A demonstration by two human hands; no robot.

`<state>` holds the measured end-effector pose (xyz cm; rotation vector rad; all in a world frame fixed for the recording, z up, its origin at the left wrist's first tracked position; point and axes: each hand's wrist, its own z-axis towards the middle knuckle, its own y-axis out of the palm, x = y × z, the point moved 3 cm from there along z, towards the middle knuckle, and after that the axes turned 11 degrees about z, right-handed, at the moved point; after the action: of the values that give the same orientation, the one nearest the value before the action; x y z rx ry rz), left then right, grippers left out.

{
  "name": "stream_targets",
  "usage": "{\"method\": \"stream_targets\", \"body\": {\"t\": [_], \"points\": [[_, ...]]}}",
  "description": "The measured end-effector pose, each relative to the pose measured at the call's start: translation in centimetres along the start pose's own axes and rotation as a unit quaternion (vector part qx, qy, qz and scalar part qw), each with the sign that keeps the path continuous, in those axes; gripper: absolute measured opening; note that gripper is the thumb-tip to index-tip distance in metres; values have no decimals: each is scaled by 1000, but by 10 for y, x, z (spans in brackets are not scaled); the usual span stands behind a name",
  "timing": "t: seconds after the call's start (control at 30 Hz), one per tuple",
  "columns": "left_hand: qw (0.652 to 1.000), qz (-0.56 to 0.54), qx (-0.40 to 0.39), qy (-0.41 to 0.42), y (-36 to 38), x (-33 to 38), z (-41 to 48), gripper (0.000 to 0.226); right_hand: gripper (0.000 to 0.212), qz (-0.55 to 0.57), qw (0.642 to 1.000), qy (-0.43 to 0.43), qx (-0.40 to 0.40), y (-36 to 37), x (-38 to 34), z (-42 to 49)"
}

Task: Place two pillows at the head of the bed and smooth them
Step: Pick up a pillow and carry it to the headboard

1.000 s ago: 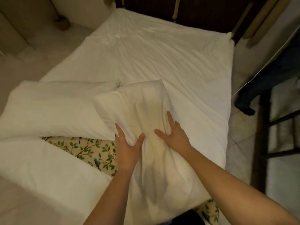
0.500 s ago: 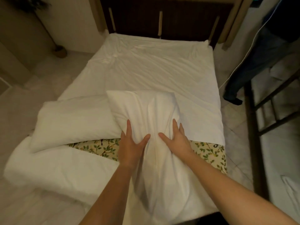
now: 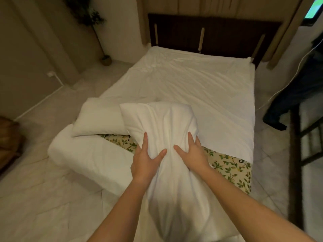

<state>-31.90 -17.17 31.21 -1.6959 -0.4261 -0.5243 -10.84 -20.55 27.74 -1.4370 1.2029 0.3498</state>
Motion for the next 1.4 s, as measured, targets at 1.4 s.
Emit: {"method": "stream_targets", "body": {"t": [1.4], "points": [[969, -84, 188, -133, -364, -485, 35, 104, 103, -75, 965, -169, -184, 497, -386, -97]]}}
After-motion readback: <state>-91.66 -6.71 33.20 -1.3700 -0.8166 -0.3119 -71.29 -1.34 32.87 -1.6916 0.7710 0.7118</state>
